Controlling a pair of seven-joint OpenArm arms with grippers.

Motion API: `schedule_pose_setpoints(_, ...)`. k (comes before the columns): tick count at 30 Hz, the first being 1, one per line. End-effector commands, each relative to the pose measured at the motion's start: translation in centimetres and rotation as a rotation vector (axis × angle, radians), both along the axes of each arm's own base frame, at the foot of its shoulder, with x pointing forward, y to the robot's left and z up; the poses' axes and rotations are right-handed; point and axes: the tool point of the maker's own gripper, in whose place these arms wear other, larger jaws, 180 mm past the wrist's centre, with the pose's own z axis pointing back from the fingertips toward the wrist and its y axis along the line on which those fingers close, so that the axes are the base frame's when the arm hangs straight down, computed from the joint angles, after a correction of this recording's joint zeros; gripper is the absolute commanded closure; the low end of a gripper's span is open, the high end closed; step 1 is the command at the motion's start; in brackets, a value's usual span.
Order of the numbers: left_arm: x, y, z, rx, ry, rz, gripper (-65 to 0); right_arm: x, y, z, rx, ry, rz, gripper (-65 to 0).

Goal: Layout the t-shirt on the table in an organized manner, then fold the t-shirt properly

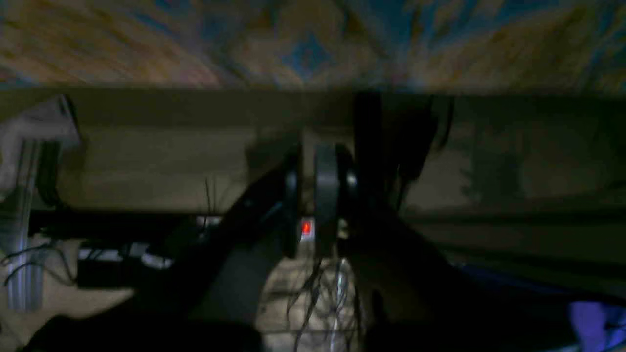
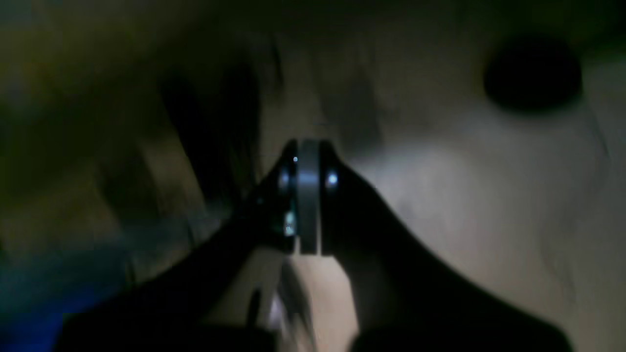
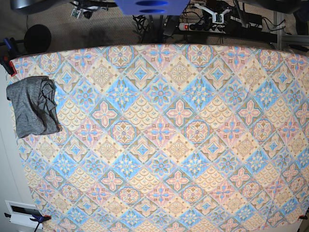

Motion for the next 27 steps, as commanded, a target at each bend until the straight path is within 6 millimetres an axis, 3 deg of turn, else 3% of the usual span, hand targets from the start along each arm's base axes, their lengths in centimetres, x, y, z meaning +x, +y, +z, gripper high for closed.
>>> schedule_pose_setpoints(1, 0.5, -0.4, -0.4, -0.002, 0.017, -0.013, -5.0, 2.0, -0.4, 0.2, -0.006, -0.044, -0.007, 0.0)
schedule_pose_setpoints(8, 0.9, -1.8, -4.2, -0.01, 0.34, -0.09, -4.7, 5.9, 1.2, -1.8, 0.089, 0.047, 0.01, 0.0)
schedule_pose_setpoints(12, 0.8, -2.9, -5.0, -0.024, 0.451, -0.102, -4.7, 6.4, 2.2, -2.7, 0.141, 0.124, 0.03, 0.0)
schedule_pose_setpoints(17, 0.7, -4.3, -5.4, -0.047, 0.511, -0.107, -4.6, 5.0, 3.2, -3.4, 0.19, 0.225, 0.042, 0.0)
schedule_pose_setpoints(22, 0.6, -7.4, -5.4, -0.093, 0.518, -0.118, 0.0, 3.6, 3.9, -3.8, 0.225, 0.307, 0.053, 0.0)
schedule_pose_setpoints(27, 0.7, -8.6, -5.4, -0.135, 0.543, -0.095, 0.0, 9.6, 4.0, -3.5, 0.226, 0.225, 0.064, 0.0)
